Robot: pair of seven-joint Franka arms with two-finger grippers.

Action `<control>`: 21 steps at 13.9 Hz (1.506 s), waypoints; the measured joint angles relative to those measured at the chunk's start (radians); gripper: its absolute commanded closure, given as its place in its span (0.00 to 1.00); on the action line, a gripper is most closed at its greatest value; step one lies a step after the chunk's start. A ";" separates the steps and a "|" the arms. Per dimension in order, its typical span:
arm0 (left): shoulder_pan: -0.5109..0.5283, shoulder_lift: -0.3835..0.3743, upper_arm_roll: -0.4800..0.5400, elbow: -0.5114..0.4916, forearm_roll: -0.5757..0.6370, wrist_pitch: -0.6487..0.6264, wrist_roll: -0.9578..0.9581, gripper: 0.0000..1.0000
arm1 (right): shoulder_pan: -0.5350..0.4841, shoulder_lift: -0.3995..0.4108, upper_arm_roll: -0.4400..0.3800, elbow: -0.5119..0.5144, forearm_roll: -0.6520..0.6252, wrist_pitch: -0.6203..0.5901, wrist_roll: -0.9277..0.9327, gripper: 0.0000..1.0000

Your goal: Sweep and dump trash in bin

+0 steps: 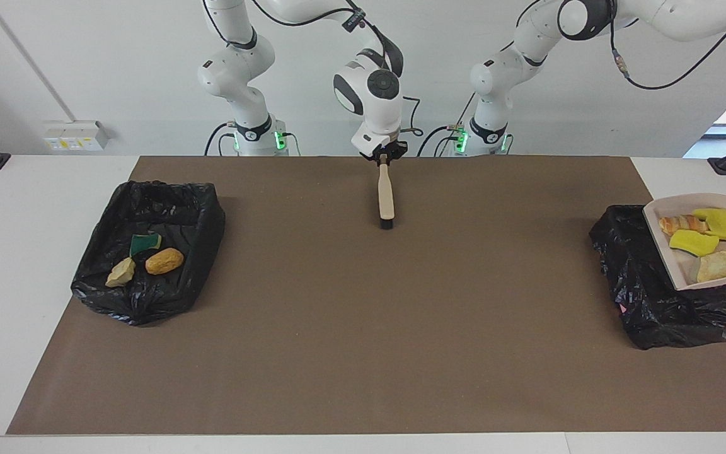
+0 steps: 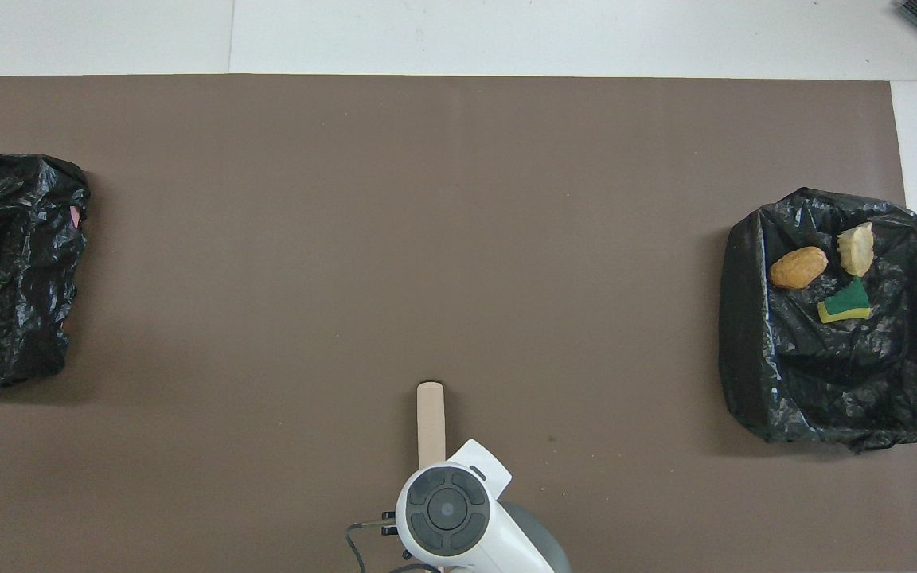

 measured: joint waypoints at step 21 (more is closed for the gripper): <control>-0.154 -0.230 -0.034 -0.249 0.648 -0.053 -0.429 1.00 | -0.352 0.146 -0.028 0.278 -0.162 0.030 -0.111 0.00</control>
